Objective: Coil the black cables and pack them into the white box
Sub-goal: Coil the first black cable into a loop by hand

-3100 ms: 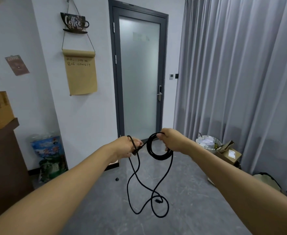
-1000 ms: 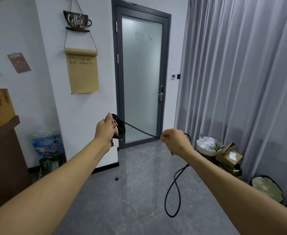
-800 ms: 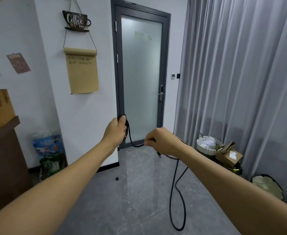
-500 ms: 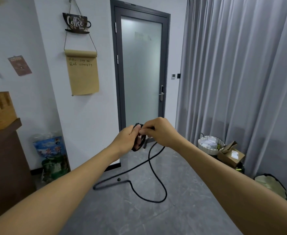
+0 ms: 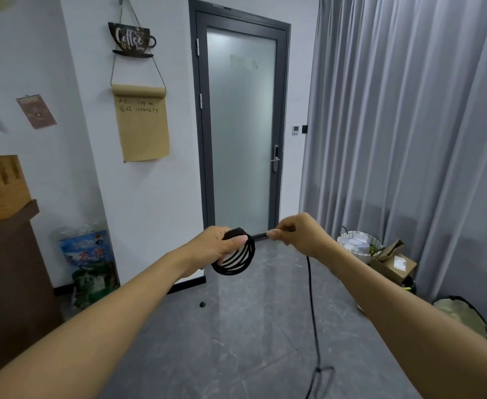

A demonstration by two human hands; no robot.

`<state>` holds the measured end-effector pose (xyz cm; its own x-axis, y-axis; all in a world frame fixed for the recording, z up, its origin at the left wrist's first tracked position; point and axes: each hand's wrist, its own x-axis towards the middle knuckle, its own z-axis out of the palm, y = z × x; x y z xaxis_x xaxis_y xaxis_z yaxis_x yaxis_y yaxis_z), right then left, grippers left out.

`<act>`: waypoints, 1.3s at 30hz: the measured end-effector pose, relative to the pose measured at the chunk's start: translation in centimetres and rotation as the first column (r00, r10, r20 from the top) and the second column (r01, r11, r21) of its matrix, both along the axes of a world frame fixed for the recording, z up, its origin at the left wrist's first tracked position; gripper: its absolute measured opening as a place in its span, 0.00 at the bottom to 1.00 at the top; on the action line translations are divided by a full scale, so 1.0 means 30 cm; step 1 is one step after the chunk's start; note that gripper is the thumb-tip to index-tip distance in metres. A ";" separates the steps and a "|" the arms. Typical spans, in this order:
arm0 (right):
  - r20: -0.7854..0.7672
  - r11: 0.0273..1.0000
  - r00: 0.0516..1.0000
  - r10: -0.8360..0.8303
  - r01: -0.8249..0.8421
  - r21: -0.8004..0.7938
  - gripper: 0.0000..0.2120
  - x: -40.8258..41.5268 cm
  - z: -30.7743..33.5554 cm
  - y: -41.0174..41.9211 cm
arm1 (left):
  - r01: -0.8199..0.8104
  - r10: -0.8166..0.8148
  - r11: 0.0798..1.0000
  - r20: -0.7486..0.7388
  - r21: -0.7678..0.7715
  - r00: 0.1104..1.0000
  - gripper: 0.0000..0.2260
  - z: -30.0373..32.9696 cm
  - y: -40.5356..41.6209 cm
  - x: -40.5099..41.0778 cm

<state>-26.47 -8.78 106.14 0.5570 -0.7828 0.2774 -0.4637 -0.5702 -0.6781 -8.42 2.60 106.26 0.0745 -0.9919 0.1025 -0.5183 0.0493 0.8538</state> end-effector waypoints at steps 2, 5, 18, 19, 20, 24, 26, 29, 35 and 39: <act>0.003 0.999 0.999 -0.038 0.038 0.007 0.11 -0.019 -0.016 -0.018 | -0.010 0.010 1.000 -0.031 -0.008 0.999 0.13 -0.011 -0.009 0.006; 0.039 0.994 0.993 -0.107 0.106 0.035 0.12 -0.069 -0.039 -0.052 | -0.061 0.060 0.998 -0.116 -0.008 0.991 0.14 -0.022 -0.025 0.038; 0.095 0.969 0.965 -0.245 0.242 0.046 0.03 -0.172 -0.089 -0.110 | -0.534 0.444 0.845 -0.585 0.023 0.678 0.15 -0.024 -0.038 0.159; 0.040 0.971 0.971 -0.235 0.236 -0.031 0.04 -0.148 -0.075 -0.096 | -0.546 0.462 0.838 -0.551 0.015 0.695 0.16 -0.022 -0.043 0.145; -0.016 0.971 0.976 -0.218 0.215 -0.101 0.04 -0.124 -0.061 -0.078 | -0.551 0.479 0.834 -0.495 -0.001 0.725 0.16 -0.019 -0.047 0.127; -0.216 0.982 0.976 -0.036 -0.005 -0.189 0.06 -0.027 -0.004 0.005 | -0.498 0.465 0.862 -0.241 -0.095 0.852 0.15 -0.010 -0.054 0.041; -0.261 0.979 0.960 0.102 -0.144 -0.148 0.05 0.014 0.023 0.047 | -0.462 0.438 0.880 -0.184 -0.112 0.880 0.14 -0.014 -0.053 0.013; -0.182 0.962 0.951 0.249 -0.264 -0.064 0.06 0.055 0.058 0.089 | -0.407 0.388 0.903 -0.148 -0.138 0.910 0.15 -0.028 -0.049 -0.012; 0.236 0.935 0.920 0.313 -0.342 0.094 0.05 0.074 0.083 0.098 | -0.260 0.232 0.959 -0.210 -0.115 0.950 0.16 -0.035 -0.028 -0.054; 0.365 0.947 0.904 0.225 -0.291 0.135 0.06 0.074 0.070 0.079 | -0.105 0.042 0.991 -0.541 -0.087 0.840 0.18 -0.029 -0.021 -0.063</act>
